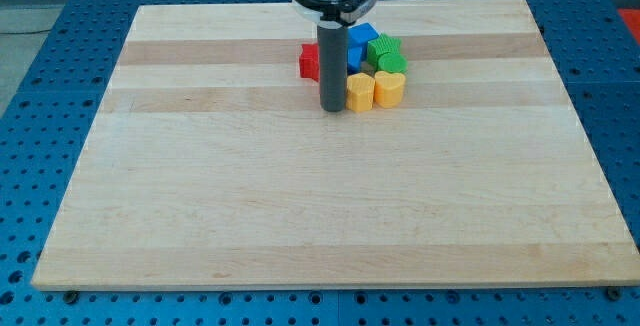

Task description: Move the yellow hexagon slightly up

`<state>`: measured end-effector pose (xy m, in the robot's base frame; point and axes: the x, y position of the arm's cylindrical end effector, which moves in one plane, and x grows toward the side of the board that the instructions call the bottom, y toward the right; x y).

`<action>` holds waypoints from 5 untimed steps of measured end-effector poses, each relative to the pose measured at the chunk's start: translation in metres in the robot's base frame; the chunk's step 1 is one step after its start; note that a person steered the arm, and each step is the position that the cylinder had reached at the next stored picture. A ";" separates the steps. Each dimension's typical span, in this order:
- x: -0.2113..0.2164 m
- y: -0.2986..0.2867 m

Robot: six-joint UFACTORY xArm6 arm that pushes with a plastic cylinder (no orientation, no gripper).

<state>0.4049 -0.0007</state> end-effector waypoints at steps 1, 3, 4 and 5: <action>0.047 0.008; 0.028 0.050; 0.018 0.050; 0.000 0.050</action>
<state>0.4051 0.0489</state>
